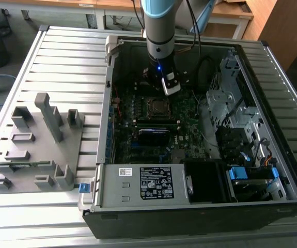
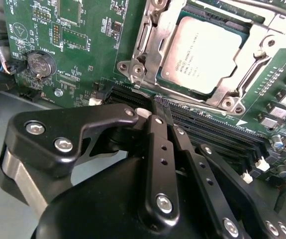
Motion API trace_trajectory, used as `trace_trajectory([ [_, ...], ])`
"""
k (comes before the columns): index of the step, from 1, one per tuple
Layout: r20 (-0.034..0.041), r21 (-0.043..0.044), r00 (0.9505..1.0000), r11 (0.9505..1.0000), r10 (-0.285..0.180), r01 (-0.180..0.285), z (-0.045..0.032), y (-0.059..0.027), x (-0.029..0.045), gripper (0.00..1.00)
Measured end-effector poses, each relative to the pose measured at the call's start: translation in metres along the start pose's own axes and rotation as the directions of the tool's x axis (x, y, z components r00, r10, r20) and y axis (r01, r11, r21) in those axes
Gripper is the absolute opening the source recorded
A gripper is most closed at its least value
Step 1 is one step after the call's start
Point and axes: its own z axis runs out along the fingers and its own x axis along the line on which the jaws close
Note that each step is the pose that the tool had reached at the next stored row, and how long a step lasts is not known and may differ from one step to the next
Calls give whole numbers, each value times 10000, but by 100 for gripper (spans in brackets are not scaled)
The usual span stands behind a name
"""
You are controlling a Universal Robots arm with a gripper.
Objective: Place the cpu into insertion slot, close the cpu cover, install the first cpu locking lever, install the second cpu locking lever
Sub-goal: 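Install the first cpu locking lever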
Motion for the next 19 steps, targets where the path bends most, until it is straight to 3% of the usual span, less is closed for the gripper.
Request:
trace_trajectory([
  [9,44,-9,10000,10000,-6,6,10,-20,0,10],
  [19,58,-8,10000,10000,51,-51,-39,-5,-6,10],
])
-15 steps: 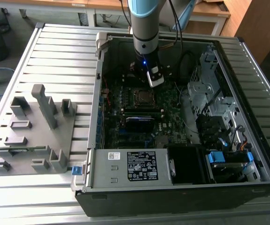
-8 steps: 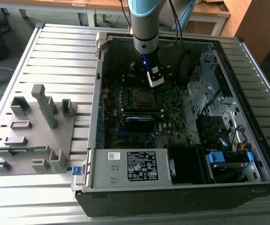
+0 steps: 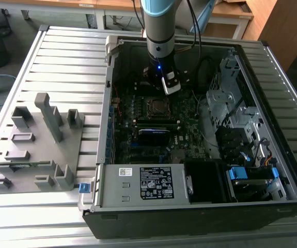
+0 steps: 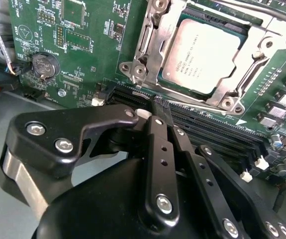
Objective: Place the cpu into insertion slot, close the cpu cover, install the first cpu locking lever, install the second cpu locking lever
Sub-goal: 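Install the first cpu locking lever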
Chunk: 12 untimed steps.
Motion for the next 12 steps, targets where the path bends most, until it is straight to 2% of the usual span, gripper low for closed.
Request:
trace_trajectory([
  [6,38,-13,9998,9998,197,-197,1,8,2,10],
  [12,44,-11,9998,9998,219,-219,5,24,7,10],
])
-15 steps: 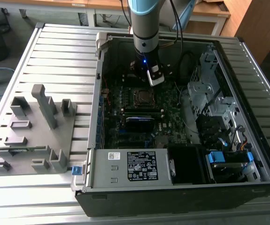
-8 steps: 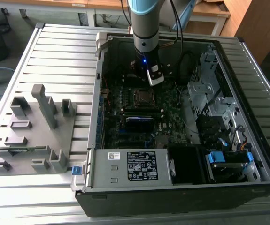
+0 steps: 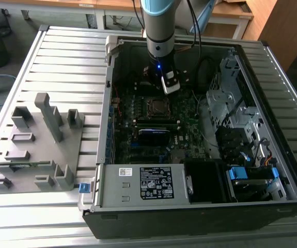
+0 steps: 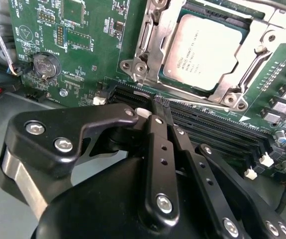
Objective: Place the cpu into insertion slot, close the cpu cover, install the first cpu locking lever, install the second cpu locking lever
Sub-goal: 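Install the first cpu locking lever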
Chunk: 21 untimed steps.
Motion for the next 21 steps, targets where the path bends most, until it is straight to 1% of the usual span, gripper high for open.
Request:
trace_trajectory([
  [10,6,2,10000,10000,-2,2,5,11,25,10],
  [13,21,44,10000,10000,-12,12,9,8,26,10],
  [15,39,121,10000,9999,-28,27,10,4,25,10],
  [17,64,216,10000,9998,-46,45,12,-1,26,10],
  [21,122,456,9999,9989,-99,93,15,-4,27,10],
])
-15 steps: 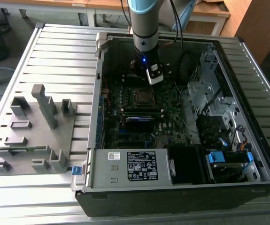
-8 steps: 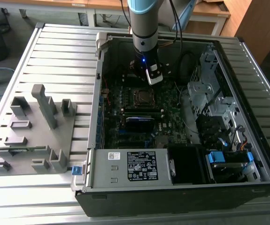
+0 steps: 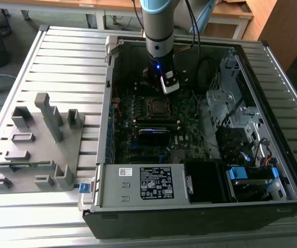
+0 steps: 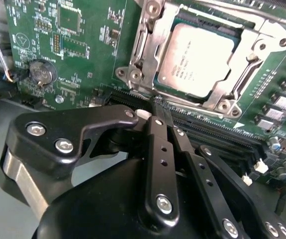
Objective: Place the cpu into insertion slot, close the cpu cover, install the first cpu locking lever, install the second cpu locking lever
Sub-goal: 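Install the first cpu locking lever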
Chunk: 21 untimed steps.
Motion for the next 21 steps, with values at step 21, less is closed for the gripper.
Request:
trace_trajectory([
  [21,54,46,10000,10000,-17,17,27,4,-30,10],
])
